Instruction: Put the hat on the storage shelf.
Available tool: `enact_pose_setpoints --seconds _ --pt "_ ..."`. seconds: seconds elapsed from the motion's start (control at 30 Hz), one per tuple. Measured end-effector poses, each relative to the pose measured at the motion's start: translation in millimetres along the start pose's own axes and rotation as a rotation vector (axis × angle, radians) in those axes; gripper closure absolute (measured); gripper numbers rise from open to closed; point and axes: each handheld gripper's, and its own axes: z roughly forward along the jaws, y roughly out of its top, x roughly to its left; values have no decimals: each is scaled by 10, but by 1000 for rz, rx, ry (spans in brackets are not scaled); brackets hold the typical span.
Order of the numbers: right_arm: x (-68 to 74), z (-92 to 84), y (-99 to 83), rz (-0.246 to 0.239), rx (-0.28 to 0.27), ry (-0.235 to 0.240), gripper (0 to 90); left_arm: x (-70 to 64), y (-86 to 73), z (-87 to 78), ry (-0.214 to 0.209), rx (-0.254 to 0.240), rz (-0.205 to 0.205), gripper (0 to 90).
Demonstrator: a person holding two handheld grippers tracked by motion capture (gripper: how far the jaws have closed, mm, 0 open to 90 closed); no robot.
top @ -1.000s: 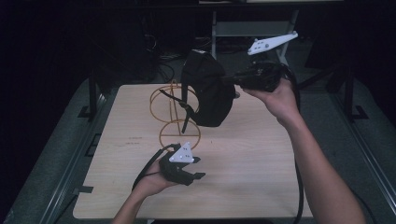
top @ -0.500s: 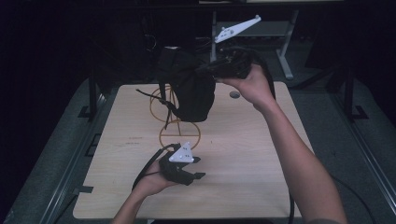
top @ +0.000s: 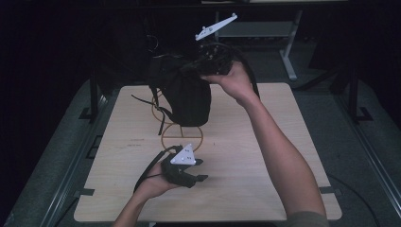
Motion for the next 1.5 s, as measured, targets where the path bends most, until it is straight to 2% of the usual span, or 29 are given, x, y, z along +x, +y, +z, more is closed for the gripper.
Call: enact_pose_setpoints --seconds 0.37,0.53,0.63,0.87,1.0,1.07,1.17,1.4,1.5 --pt "-75 363 -12 45 19 49 870 9 -5 -4 -2 -18 -11 459" --pt "-83 547 -16 38 55 36 867 -2 -4 31 -8 -1 -2 454" --pt "-83 643 -13 42 72 32 866 -14 0 38 -10 -8 -6 454" --pt "-102 725 -9 52 60 28 848 -27 6 67 -18 -4 0 451" --pt "-96 780 -8 62 50 18 752 -39 7 71 -21 -11 -10 449" --pt "-78 798 -2 65 49 14 651 -32 6 60 -19 -9 -5 447" --pt "-68 803 -2 55 59 6 607 -30 4 55 -17 -12 -11 444" --pt "-65 691 4 79 37 17 497 -17 -2 49 -9 -2 -9 424" --pt "-74 642 -21 80 46 18 459 -8 -15 41 -4 1 -11 415"
